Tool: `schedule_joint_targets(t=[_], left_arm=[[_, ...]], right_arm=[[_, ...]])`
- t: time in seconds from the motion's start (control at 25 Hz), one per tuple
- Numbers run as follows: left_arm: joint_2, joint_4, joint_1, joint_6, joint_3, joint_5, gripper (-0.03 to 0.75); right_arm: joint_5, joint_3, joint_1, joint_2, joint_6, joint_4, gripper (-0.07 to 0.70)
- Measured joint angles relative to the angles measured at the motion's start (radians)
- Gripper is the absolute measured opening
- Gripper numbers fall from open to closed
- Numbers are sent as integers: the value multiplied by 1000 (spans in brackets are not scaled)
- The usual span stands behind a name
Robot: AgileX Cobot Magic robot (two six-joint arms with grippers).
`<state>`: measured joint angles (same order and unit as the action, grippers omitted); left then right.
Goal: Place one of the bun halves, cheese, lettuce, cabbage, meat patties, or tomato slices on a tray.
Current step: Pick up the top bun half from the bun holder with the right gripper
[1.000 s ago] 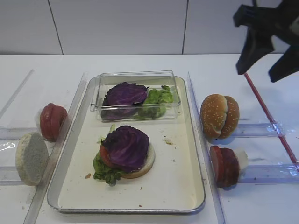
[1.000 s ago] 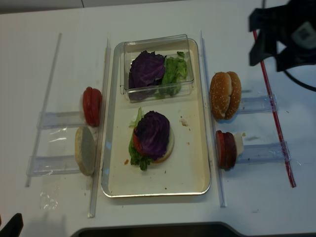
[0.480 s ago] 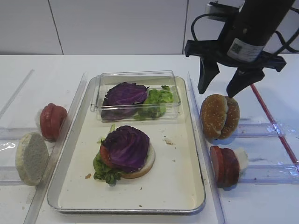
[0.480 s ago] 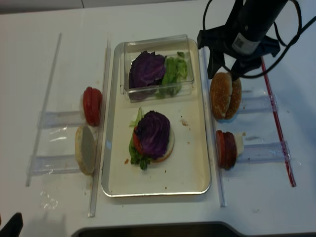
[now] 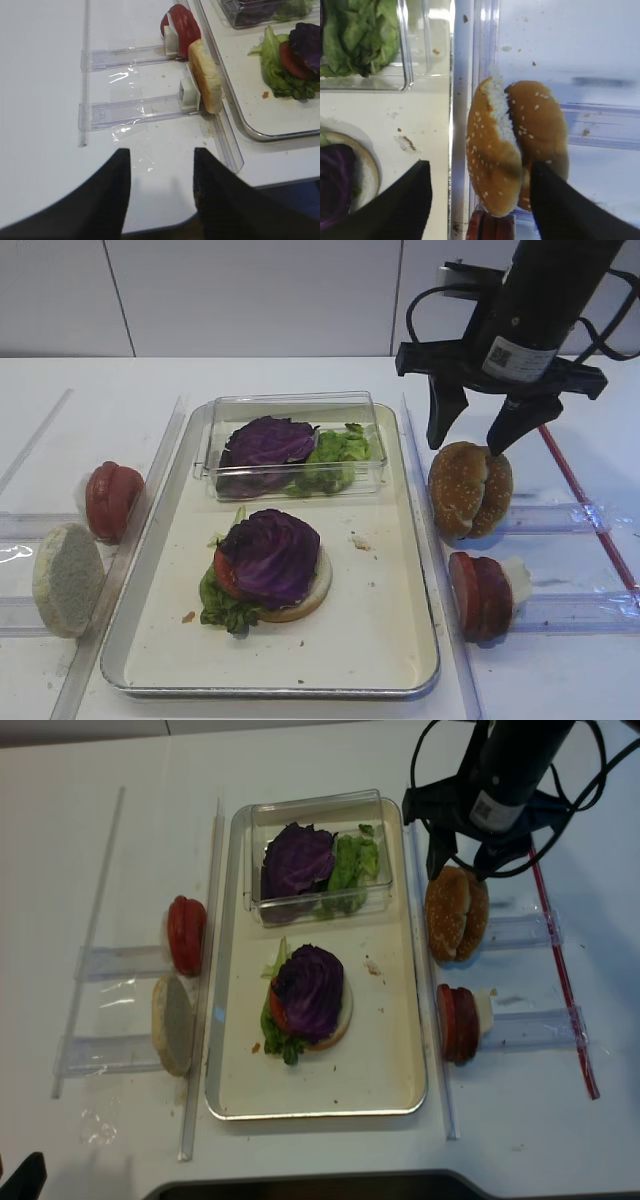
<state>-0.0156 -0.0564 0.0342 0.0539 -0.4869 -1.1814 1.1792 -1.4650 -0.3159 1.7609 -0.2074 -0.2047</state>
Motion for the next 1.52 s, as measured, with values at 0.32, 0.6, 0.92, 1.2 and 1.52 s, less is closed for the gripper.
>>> schedule_joint_targets(t=[0.32,0.6,0.92,1.2,1.52], left_arm=[[0,0,0,0,0,0,286],[0,0,0,0,0,0,286],[0,0,0,0,0,0,286],[0,0,0,0,0,0,286],[0,0,0,0,0,0,283]], right_arm=[[-18,0,0,31,0,-15,445],[-28,0,0,44,2,-28,442],[-32,0,0,78,25,-50,438],[-36,0,0,94,28,-54,437],[-20,-1,0,117,29,-55,295]])
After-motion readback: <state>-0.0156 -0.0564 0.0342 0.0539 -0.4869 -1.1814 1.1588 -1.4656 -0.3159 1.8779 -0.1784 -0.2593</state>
